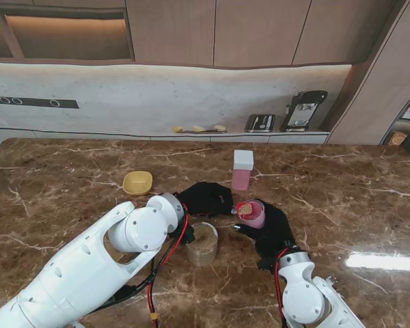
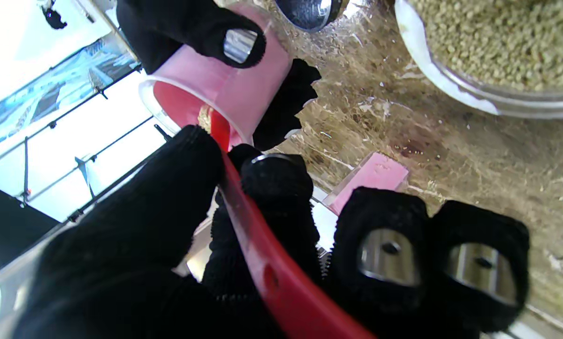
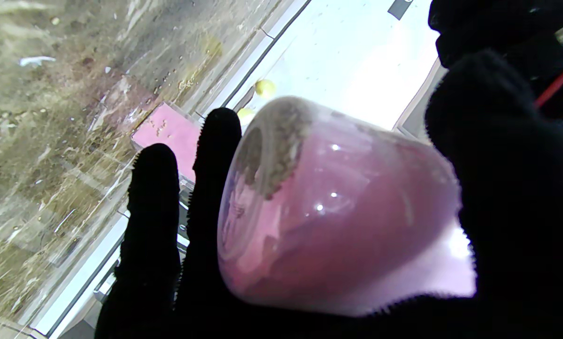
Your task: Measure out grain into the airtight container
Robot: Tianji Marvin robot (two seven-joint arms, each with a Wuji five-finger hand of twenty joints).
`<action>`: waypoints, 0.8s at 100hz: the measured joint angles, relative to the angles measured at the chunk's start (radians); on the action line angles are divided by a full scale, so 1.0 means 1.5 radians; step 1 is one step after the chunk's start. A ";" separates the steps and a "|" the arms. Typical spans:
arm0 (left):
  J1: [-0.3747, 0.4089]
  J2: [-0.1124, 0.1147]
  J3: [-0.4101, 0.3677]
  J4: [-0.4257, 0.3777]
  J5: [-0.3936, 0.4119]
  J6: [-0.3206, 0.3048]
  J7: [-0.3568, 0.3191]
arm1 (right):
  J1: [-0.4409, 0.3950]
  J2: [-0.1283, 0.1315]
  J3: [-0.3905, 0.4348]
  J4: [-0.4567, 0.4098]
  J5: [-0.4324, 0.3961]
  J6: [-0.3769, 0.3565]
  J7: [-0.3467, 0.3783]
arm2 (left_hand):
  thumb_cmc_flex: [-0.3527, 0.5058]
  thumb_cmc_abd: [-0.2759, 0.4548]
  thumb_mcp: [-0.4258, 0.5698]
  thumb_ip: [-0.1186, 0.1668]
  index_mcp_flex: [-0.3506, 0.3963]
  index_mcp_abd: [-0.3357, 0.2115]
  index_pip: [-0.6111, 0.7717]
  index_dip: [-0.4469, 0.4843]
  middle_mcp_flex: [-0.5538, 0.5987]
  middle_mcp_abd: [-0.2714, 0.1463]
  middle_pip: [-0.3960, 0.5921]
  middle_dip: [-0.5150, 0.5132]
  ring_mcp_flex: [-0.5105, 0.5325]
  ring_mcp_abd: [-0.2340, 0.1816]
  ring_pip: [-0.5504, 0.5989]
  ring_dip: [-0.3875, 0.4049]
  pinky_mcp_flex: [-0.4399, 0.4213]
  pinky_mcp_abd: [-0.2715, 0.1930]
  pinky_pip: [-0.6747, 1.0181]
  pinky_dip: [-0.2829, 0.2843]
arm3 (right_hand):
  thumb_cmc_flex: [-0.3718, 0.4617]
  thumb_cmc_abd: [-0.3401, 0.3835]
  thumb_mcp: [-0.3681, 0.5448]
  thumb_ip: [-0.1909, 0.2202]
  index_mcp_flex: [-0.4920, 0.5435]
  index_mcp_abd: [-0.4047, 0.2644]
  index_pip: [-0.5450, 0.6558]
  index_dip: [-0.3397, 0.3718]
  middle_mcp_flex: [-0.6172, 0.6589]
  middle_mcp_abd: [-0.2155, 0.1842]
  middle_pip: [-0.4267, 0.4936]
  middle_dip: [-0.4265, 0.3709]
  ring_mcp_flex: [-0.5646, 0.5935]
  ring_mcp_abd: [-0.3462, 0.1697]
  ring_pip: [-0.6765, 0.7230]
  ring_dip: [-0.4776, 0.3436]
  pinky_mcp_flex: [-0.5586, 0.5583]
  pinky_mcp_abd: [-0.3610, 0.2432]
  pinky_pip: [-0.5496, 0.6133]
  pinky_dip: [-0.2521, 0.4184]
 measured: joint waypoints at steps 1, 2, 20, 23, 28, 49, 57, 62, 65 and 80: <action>-0.001 0.000 0.001 0.000 0.003 -0.002 0.000 | 0.000 0.000 0.000 0.000 0.000 0.000 0.000 | 0.000 0.000 0.000 0.000 0.000 0.000 0.000 0.000 0.000 0.000 0.000 0.000 0.000 0.000 0.000 0.000 0.000 0.000 0.000 0.000 | 0.000 0.000 0.000 0.000 0.000 0.000 0.000 0.000 0.000 0.000 0.000 0.000 0.000 0.000 0.000 0.000 0.000 0.000 0.000 0.000; -0.002 0.001 0.002 0.000 0.006 -0.004 0.000 | 0.000 0.000 0.000 0.000 0.000 0.000 0.000 | 0.000 0.000 0.000 0.000 0.000 0.000 0.000 0.000 0.000 0.000 0.000 0.000 0.000 0.000 0.000 0.000 0.000 0.000 0.000 0.000 | 0.000 0.000 0.000 0.000 0.000 0.000 0.000 0.000 0.000 0.000 0.000 0.000 0.000 0.000 0.000 0.000 0.000 0.000 0.000 0.000; -0.010 0.006 0.009 -0.001 0.045 -0.028 -0.002 | 0.000 0.000 0.000 0.000 -0.001 0.000 0.000 | -0.001 0.000 0.000 0.000 0.000 0.000 0.000 0.000 0.000 0.000 0.000 0.000 0.000 0.000 0.000 0.000 0.000 0.000 0.000 0.000 | 0.000 0.000 0.000 0.000 0.000 0.000 0.000 0.000 0.000 0.000 0.000 0.000 0.000 0.000 0.000 0.000 0.000 0.000 0.000 0.000; -0.010 0.007 0.010 -0.002 0.053 -0.031 -0.002 | 0.000 0.000 0.000 0.000 -0.001 0.000 0.000 | -0.001 0.000 0.000 0.000 0.000 0.000 0.000 0.000 0.000 0.000 0.000 0.000 0.000 0.000 0.000 0.000 0.000 0.000 0.000 0.000 | 0.000 0.000 0.000 0.000 0.000 0.000 0.000 0.000 0.000 0.000 0.000 0.000 0.000 0.000 0.000 0.000 0.000 0.000 0.000 0.000; -0.011 0.009 0.013 -0.003 0.080 -0.041 0.000 | 0.000 0.000 -0.001 0.000 -0.001 0.000 0.001 | -0.001 0.000 0.000 0.000 0.000 0.000 0.000 0.000 0.000 0.000 0.000 0.000 0.000 0.000 0.000 0.000 0.000 0.000 0.000 0.000 | 0.000 0.000 0.000 0.000 0.000 0.000 0.000 0.000 0.000 0.000 0.000 0.000 0.000 0.000 0.000 0.000 0.000 0.000 0.000 0.000; -0.018 0.014 0.024 -0.006 0.143 -0.078 0.012 | 0.000 0.000 -0.001 0.000 0.000 0.000 0.002 | -0.001 0.000 0.000 0.000 0.000 0.000 0.000 0.000 0.000 0.000 0.000 0.000 0.000 0.000 0.000 0.000 0.000 0.000 0.000 0.000 | 0.000 0.000 0.000 0.000 0.000 0.000 0.000 0.000 0.000 0.000 0.000 0.000 0.000 0.000 0.000 0.000 0.000 0.000 0.000 0.000; -0.021 0.014 0.028 -0.006 0.150 -0.088 0.021 | 0.000 0.000 -0.002 0.000 0.000 0.000 0.002 | -0.001 0.000 0.000 0.000 0.000 0.000 0.000 0.000 0.000 0.000 0.000 0.000 0.000 0.000 0.000 0.000 0.000 0.000 0.000 0.000 | 0.000 0.000 0.000 0.000 0.000 0.000 0.000 0.000 0.000 0.000 0.000 0.000 0.000 0.000 0.000 0.000 0.000 0.000 0.000 0.000; -0.024 0.014 0.032 -0.004 0.167 -0.098 0.027 | 0.000 0.000 -0.002 0.000 0.000 0.000 0.002 | -0.001 0.000 0.000 0.000 0.000 0.000 0.000 0.000 0.000 0.000 0.000 0.000 0.000 0.000 0.000 0.000 0.000 0.000 0.000 0.000 | 0.000 0.000 0.000 0.000 0.000 0.000 0.000 0.000 0.000 0.000 0.000 0.000 0.000 0.000 0.000 0.000 0.000 0.000 0.000 0.000; -0.025 0.014 0.035 -0.003 0.178 -0.105 0.031 | 0.000 0.000 -0.002 0.000 0.000 0.000 0.002 | -0.001 0.000 0.000 0.000 0.000 0.000 0.000 0.000 0.000 0.000 0.000 0.000 0.000 0.000 0.000 0.000 0.000 0.000 0.000 0.000 | 0.000 0.000 0.000 0.000 0.000 0.000 0.000 0.000 0.000 0.000 0.000 0.000 0.000 0.000 0.000 0.000 0.000 0.000 0.000 0.000; -0.035 0.016 0.048 -0.003 0.247 -0.133 0.038 | 0.000 0.000 -0.002 0.000 0.000 -0.001 0.002 | -0.001 0.000 0.000 0.000 0.000 0.000 0.000 0.000 0.000 0.000 0.000 0.000 0.000 0.000 0.000 0.000 0.000 0.000 0.000 0.000 | 0.000 0.000 0.000 0.000 0.000 0.000 0.000 0.000 0.000 0.000 0.000 0.000 0.000 0.000 0.000 0.000 0.000 0.000 0.000 0.000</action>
